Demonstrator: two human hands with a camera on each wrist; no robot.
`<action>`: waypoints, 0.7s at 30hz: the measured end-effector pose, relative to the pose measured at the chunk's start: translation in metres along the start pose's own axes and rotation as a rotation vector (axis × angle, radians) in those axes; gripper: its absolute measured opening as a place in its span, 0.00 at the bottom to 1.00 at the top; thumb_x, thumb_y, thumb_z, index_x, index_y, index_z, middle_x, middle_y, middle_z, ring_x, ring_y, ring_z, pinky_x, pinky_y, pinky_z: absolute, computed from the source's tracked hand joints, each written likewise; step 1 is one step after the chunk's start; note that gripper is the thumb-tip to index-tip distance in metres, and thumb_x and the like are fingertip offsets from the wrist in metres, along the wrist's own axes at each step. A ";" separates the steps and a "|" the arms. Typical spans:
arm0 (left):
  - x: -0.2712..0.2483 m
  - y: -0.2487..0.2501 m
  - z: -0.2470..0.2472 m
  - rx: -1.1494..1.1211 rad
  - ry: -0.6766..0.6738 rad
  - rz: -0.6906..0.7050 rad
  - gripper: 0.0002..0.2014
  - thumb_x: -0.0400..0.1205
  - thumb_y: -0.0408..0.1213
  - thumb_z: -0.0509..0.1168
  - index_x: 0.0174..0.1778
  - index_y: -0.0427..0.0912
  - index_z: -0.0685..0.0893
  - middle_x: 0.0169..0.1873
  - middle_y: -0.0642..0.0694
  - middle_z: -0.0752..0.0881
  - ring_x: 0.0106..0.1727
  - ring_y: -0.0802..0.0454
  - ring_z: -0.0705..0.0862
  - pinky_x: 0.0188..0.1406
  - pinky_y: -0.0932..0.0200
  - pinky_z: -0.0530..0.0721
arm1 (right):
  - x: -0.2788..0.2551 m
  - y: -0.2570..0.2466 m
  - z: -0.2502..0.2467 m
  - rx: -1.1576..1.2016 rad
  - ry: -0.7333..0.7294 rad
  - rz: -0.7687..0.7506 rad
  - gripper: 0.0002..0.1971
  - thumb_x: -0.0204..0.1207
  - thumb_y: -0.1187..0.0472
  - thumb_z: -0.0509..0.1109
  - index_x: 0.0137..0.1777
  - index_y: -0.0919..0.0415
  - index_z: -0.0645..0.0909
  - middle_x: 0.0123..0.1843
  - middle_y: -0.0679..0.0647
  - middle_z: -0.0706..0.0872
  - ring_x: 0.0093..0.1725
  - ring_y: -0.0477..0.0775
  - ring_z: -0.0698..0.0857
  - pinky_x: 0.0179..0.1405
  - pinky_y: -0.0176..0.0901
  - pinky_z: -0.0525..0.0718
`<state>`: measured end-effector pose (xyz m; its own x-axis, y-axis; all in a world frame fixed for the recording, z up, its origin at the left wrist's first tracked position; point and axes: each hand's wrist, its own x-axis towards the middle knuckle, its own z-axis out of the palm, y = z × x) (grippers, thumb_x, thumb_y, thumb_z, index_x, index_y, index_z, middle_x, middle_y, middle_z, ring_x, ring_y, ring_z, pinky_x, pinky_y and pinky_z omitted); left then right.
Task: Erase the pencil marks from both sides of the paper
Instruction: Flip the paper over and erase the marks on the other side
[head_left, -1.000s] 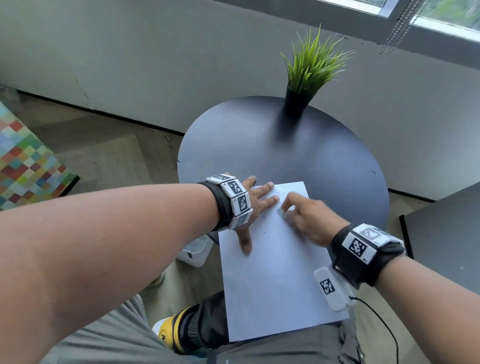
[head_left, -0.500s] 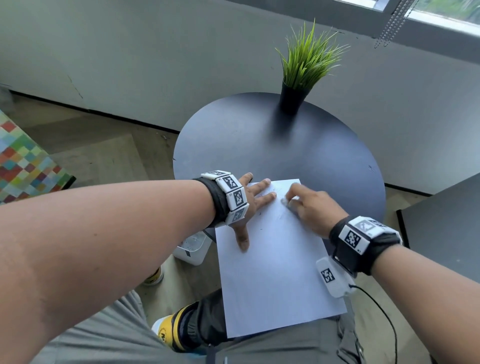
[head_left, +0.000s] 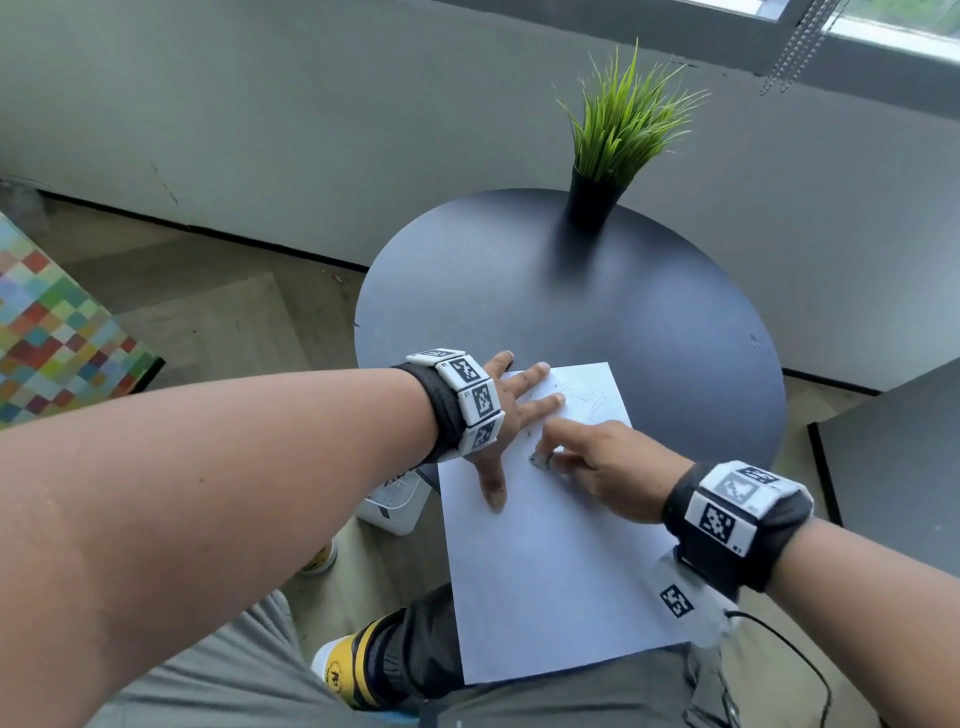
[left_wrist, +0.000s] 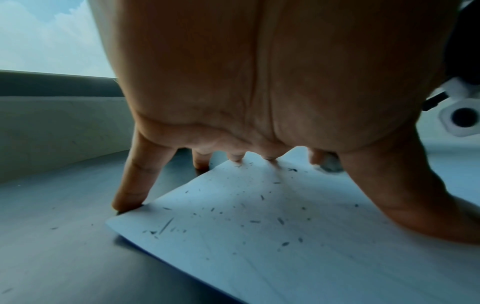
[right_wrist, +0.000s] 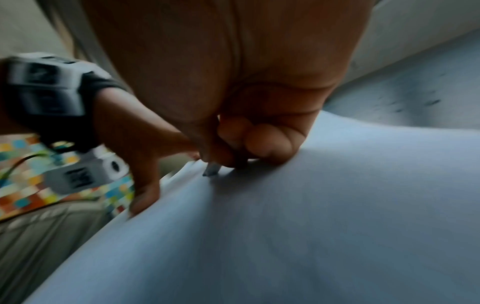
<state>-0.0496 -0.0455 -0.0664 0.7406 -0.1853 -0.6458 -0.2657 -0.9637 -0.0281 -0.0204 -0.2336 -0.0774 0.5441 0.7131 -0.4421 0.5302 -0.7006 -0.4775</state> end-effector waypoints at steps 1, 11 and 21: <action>0.000 0.000 0.000 -0.001 0.000 0.000 0.69 0.61 0.70 0.77 0.84 0.63 0.32 0.85 0.52 0.29 0.85 0.33 0.33 0.74 0.21 0.59 | -0.001 -0.003 0.000 -0.014 -0.033 -0.018 0.08 0.83 0.58 0.63 0.57 0.44 0.79 0.52 0.50 0.85 0.49 0.56 0.82 0.50 0.46 0.81; -0.001 0.001 -0.002 -0.012 -0.009 0.001 0.69 0.62 0.69 0.78 0.84 0.62 0.31 0.85 0.52 0.29 0.85 0.34 0.32 0.76 0.23 0.56 | 0.000 0.007 -0.008 -0.038 -0.032 0.022 0.06 0.83 0.54 0.64 0.56 0.43 0.80 0.51 0.52 0.87 0.47 0.55 0.83 0.48 0.45 0.82; -0.003 0.012 0.002 -0.138 0.121 -0.035 0.56 0.68 0.77 0.66 0.86 0.61 0.45 0.86 0.56 0.37 0.86 0.38 0.37 0.74 0.24 0.60 | 0.010 0.030 -0.022 0.011 0.235 0.256 0.04 0.84 0.49 0.59 0.50 0.46 0.71 0.39 0.56 0.84 0.40 0.61 0.83 0.43 0.52 0.84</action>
<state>-0.0560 -0.0561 -0.0662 0.8190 -0.1652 -0.5495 -0.1577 -0.9856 0.0612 0.0151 -0.2482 -0.0792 0.7943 0.4879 -0.3621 0.3509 -0.8549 -0.3822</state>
